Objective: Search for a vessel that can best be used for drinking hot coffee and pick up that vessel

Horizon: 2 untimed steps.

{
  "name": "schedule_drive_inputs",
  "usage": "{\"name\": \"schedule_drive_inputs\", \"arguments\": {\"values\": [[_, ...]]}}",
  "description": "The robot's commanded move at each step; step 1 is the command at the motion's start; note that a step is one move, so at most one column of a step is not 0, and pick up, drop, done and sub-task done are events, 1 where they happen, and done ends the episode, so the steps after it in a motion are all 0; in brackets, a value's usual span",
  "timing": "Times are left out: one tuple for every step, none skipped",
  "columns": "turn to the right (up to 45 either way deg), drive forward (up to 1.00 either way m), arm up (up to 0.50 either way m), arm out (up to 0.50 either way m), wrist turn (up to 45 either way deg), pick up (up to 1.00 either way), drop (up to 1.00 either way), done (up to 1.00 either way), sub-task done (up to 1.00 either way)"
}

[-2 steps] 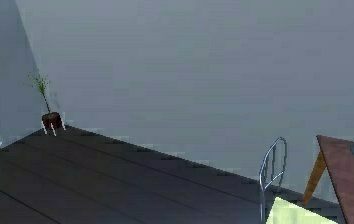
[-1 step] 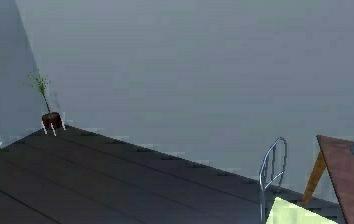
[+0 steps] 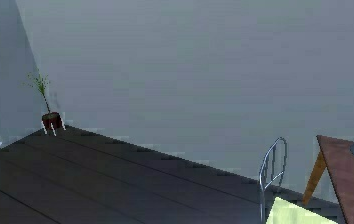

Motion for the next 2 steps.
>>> {"name": "schedule_drive_inputs", "arguments": {"values": [[0.0,0.00,0.00,0.00,33.0,0.00,0.00,0.00,0.00],[0.0,0.00,-0.30,0.00,0.0,0.00,0.00,0.00,0.00]]}}
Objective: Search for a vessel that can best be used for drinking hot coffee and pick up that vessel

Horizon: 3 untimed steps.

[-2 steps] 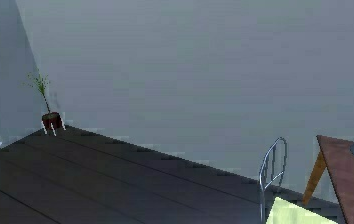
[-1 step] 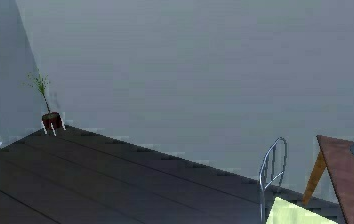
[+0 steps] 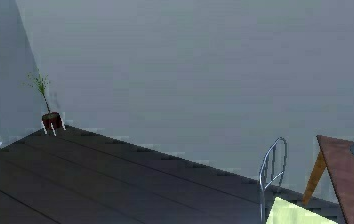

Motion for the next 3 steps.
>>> {"name": "schedule_drive_inputs", "arguments": {"values": [[0.0,0.00,0.00,0.00,0.0,1.00,0.00,0.00,0.00],[0.0,0.00,0.10,0.00,0.0,0.00,0.00,0.00,0.00],[0.0,0.00,0.00,0.00,0.0,0.00,0.00,1.00,0.00]]}}
